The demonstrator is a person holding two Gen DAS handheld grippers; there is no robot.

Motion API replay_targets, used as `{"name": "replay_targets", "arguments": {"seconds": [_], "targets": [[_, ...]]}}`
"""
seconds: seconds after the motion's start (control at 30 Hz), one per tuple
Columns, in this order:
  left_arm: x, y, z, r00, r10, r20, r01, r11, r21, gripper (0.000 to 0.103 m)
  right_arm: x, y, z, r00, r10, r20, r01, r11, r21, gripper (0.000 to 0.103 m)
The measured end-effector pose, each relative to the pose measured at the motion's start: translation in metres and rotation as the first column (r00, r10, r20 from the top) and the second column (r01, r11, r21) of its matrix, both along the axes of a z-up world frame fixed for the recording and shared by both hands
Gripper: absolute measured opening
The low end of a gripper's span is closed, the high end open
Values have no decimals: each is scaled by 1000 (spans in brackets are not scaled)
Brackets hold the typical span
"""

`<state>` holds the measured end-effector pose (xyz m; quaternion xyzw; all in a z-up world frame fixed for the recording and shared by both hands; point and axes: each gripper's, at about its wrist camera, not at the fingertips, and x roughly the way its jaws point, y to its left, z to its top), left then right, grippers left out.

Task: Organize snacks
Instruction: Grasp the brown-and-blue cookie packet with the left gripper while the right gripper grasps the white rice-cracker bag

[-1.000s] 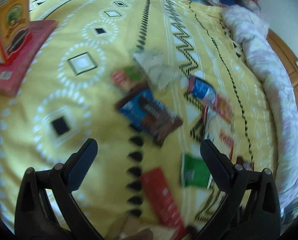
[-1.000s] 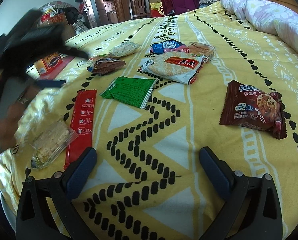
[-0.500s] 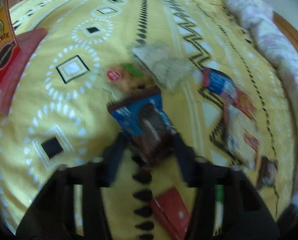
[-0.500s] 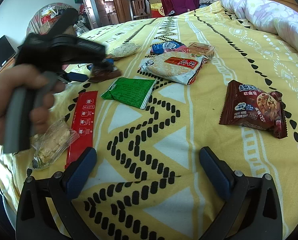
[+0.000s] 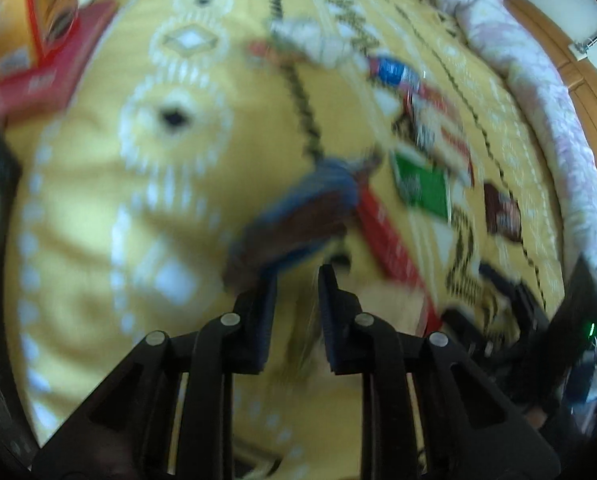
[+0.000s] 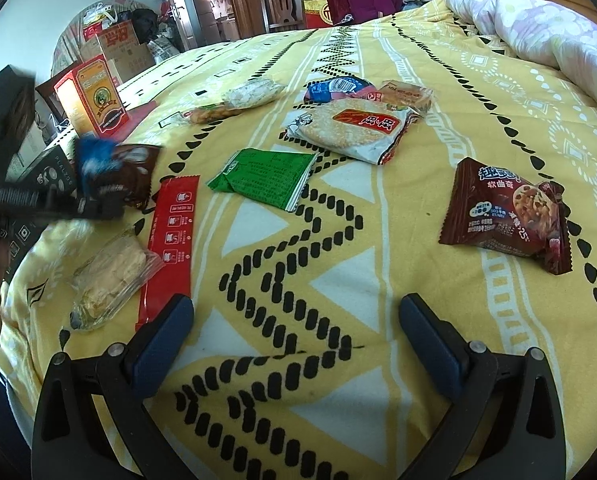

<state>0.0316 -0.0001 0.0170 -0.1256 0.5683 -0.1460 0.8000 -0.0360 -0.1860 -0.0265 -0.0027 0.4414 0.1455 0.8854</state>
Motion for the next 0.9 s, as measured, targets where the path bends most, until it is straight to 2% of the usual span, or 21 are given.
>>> {"name": "replay_targets", "arguments": {"seconds": [0.17,0.23,0.3,0.33,0.37,0.43,0.5,0.6,0.7,0.73,0.77,0.87,0.9], "targets": [[-29,11,5,1000,-3,-7,2,999,-42,23,-3,-1,1,1000,10,-1,-10,1000,13,103],[-41,13,18,999,10,35,-11,1000,29,24,-4,-1,1,1000,15,8,-15,1000,15,103],[-48,13,34,993,-1,120,-8,997,77,31,-6,-1,0,1000,13,9,-13,1000,15,103],[-49,13,40,987,-9,158,-7,995,97,45,-6,0,0,1000,11,16,-11,1000,11,103],[-48,12,49,975,-18,224,-8,993,114,70,-7,1,-1,1000,9,25,-9,1000,10,103],[-37,12,52,954,-34,299,-10,989,145,103,-6,2,-2,999,6,32,-6,1000,-1,103],[-18,11,45,939,-64,339,-7,979,204,102,-6,2,-3,999,6,31,-6,1000,-1,103],[13,14,26,951,-51,304,-11,980,199,102,-6,2,-3,999,6,40,-6,1000,2,103],[32,8,9,956,-38,292,-37,968,248,101,-5,1,-3,999,6,33,-7,1000,14,103],[34,4,7,955,-46,292,-34,964,264,93,-5,1,-3,999,6,31,-7,1000,16,103],[38,0,4,959,-65,277,-13,963,271,82,-5,0,-3,999,7,31,-7,1000,17,103],[36,-4,1,971,-74,226,8,961,278,71,-5,-1,-3,1000,7,26,-7,1000,26,103],[34,-5,3,977,-68,202,15,967,254,69,-5,-1,-3,1000,7,26,-7,1000,27,103]]}}
